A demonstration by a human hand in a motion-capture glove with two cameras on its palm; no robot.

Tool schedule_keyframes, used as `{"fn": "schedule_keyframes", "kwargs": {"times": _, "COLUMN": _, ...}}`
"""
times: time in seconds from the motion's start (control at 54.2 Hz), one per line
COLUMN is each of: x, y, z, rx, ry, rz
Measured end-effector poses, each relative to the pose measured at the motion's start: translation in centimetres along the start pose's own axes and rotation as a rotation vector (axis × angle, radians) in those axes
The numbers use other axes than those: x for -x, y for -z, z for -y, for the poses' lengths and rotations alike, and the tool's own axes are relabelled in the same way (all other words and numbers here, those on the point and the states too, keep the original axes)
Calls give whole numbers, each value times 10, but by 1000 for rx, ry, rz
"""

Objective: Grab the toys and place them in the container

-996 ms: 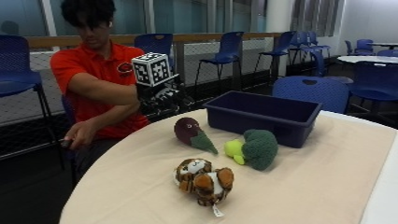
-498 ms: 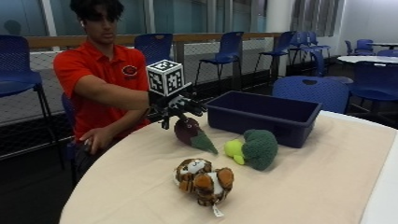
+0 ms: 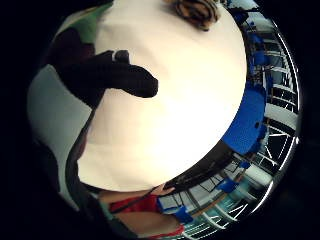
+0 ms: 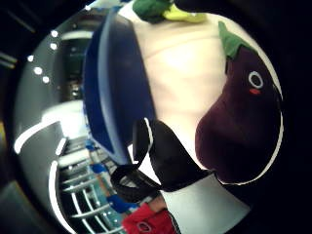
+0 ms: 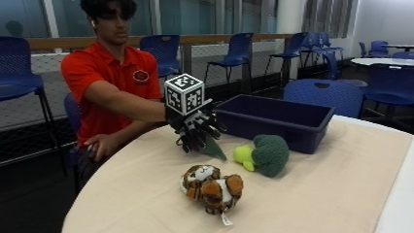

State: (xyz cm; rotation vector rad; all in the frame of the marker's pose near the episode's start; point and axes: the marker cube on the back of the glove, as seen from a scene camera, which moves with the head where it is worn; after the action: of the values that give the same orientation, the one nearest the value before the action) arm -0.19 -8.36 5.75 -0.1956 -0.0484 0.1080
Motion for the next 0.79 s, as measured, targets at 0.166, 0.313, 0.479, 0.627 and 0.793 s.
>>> {"fn": "schedule_keyframes", "kwargs": {"times": 0.166, "x": 0, "y": -17, "z": 5, "rx": 85, "ry": -16, "rz": -18}}
{"fn": "schedule_keyframes", "kwargs": {"times": 0.313, "x": 3, "y": -28, "z": 0, "rx": 116, "ry": -20, "rz": -163}}
{"fn": "schedule_keyframes", "kwargs": {"times": 0.479, "x": 1, "y": -29, "z": -1, "rx": 110, "ry": -11, "rz": -172}}
{"fn": "schedule_keyframes", "kwargs": {"times": 0.627, "x": 9, "y": -28, "z": -2, "rx": 85, "ry": -31, "rz": -199}}
{"fn": "schedule_keyframes", "kwargs": {"times": 0.793, "x": 18, "y": -27, "z": -4, "rx": -13, "ry": 26, "rz": -186}}
